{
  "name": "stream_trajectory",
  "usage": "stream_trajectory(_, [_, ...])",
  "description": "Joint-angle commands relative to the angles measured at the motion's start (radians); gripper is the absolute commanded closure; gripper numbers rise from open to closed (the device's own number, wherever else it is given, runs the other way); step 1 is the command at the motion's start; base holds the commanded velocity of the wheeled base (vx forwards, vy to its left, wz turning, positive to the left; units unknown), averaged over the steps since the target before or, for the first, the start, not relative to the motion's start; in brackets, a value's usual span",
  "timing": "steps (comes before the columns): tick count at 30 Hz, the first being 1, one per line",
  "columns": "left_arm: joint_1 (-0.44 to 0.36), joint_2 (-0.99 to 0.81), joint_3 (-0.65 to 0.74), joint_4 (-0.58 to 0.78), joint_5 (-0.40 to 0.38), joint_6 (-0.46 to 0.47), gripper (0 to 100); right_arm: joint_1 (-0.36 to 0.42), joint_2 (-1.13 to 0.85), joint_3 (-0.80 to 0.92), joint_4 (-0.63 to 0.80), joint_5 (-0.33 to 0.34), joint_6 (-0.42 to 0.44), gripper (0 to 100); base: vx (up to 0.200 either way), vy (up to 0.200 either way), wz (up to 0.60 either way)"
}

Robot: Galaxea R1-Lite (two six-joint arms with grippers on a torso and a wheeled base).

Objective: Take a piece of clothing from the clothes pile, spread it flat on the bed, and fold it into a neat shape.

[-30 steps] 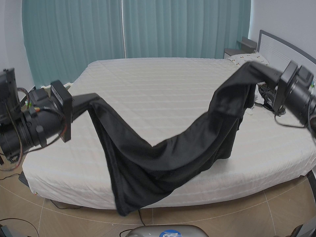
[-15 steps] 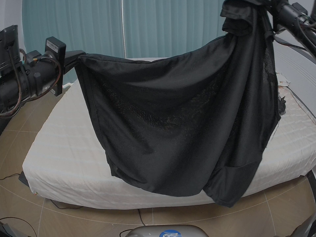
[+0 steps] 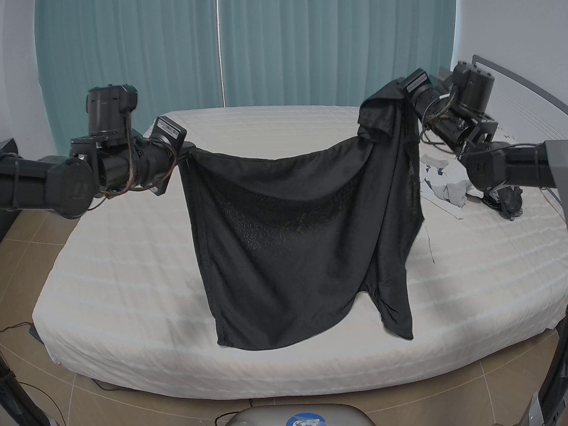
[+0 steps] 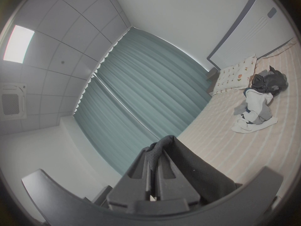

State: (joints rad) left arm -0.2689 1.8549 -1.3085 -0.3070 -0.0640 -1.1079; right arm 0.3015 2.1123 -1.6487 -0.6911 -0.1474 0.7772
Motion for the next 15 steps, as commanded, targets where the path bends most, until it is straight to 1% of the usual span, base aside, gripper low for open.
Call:
stream_trajectory(1, [-0.001, 0.161, -0.014, -0.052, 0.003, 0.002, 100, -0.038, 0.129, 0.055, -0.041, -0.001, -0.016, 100, 0.2, 0.0, 0.0])
stream_trajectory(8, [-0.006, 0.277, -0.031, -0.106, 0.0, 0.002, 100, -0.051, 0.207, 0.098, -0.107, 0.008, -0.018, 100, 0.0, 0.0, 0.0])
stream_trajectory(12, [-0.006, 0.368, -0.112, -0.112, 0.012, 0.0, 100, -0.048, 0.276, 0.098, -0.148, -0.003, -0.029, 100, 0.0, 0.0, 0.0])
stream_trajectory(15, [-0.004, 0.405, -0.138, -0.113, 0.013, -0.001, 100, -0.055, 0.302, 0.113, -0.173, -0.004, -0.033, 100, 0.0, 0.0, 0.0])
